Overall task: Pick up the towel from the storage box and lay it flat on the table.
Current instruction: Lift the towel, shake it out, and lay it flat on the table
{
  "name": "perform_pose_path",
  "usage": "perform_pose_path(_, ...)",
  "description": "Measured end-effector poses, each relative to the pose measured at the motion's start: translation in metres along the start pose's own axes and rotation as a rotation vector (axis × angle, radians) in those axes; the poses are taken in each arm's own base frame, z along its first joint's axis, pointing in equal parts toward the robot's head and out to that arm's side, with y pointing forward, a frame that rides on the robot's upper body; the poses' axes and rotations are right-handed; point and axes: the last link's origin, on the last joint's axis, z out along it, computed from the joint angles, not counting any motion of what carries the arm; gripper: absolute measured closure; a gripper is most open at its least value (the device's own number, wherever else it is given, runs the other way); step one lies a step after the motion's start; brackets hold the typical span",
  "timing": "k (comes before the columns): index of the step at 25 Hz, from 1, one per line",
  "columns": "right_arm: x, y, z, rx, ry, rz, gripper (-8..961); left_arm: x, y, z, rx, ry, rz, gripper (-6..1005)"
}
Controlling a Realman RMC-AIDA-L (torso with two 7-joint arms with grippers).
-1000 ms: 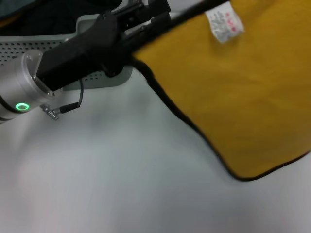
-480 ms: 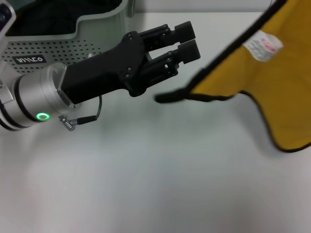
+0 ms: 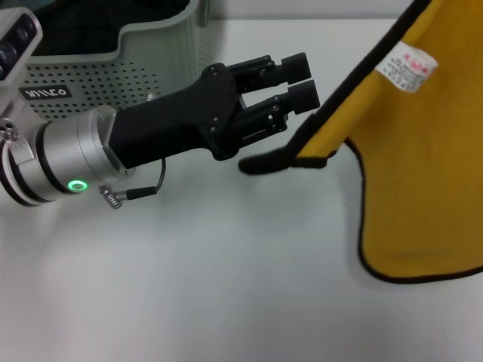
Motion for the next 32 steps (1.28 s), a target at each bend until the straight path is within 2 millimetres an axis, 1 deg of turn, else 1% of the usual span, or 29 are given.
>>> perform_pose_path(8,0.003,-0.003,0.000,0.023,0.021,0.007,941,-0.004,0.001,0.001,-0.008,-0.020,-0.015,587)
perform_pose_path(16,0.006,-0.009,0.007,0.029,0.034,0.001,941,-0.007,-0.001,0.006,-0.010,-0.047,-0.020,591)
perform_pose_path(21,0.006,-0.012,0.009,0.029,0.035,-0.006,941,-0.007,-0.002,0.006,-0.008,-0.048,-0.020,594)
perform_pose_path(32,0.003,-0.016,0.007,0.053,0.036,-0.030,941,-0.010,-0.006,0.005,0.029,-0.061,-0.023,601)
